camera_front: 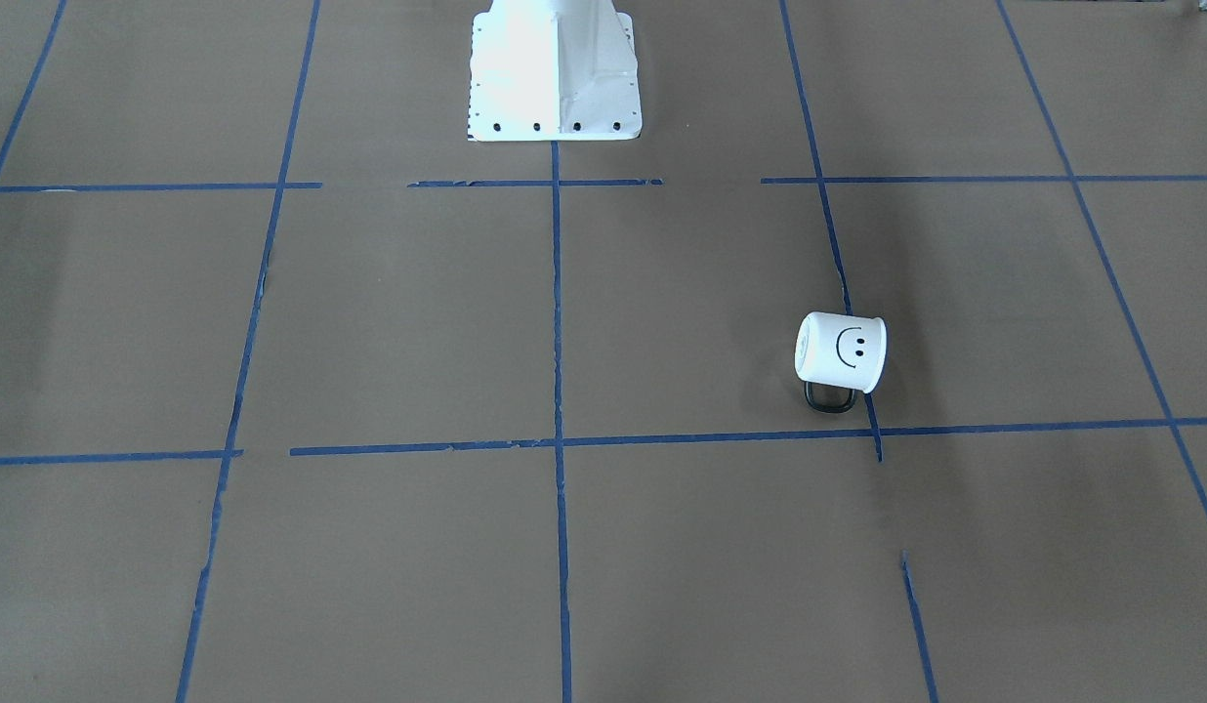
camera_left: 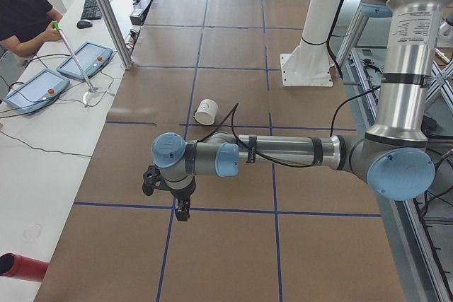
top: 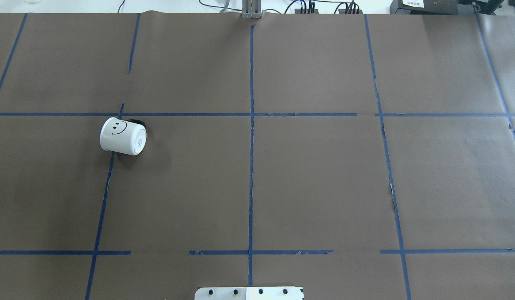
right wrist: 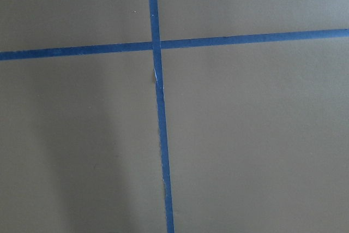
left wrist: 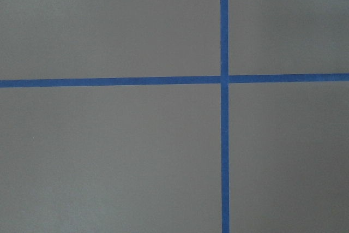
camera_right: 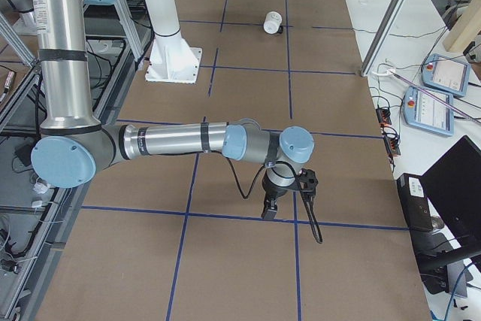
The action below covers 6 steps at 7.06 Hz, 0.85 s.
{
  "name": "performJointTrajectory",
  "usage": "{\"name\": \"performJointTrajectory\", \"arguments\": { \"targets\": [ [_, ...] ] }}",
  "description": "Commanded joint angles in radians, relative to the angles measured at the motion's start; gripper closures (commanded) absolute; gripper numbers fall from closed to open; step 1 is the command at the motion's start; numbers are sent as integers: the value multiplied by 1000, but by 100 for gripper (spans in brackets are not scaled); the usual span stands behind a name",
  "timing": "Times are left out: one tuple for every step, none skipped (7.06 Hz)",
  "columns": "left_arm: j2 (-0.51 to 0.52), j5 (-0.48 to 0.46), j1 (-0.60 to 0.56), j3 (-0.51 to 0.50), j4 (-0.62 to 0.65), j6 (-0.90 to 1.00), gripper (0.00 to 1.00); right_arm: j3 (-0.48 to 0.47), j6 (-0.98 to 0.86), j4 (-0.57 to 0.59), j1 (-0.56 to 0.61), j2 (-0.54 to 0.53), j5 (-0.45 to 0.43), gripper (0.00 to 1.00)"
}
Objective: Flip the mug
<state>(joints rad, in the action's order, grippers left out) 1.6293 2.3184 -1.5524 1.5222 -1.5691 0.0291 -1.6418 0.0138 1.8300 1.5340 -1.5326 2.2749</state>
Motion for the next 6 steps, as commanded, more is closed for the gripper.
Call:
{"name": "performJointTrajectory", "arguments": {
  "targets": [
    [-9, -2, 0, 4, -17, 0, 0, 0, 0, 0, 0, 0, 0, 0],
    [-9, 1, 0, 4, -25, 0, 0, 0, 0, 0, 0, 0, 0, 0],
    [3, 1, 0, 6, -28, 0, 0, 0, 0, 0, 0, 0, 0, 0],
    [3, 1, 0, 4, -79, 2, 0, 0, 0, 0, 0, 0, 0, 0],
    [3, 3, 0, 4, -183, -11, 0, 0, 0, 0, 0, 0, 0, 0],
    [1, 9, 5, 4, -233, -12, 0, 0, 0, 0, 0, 0, 0, 0]
  ]
}}
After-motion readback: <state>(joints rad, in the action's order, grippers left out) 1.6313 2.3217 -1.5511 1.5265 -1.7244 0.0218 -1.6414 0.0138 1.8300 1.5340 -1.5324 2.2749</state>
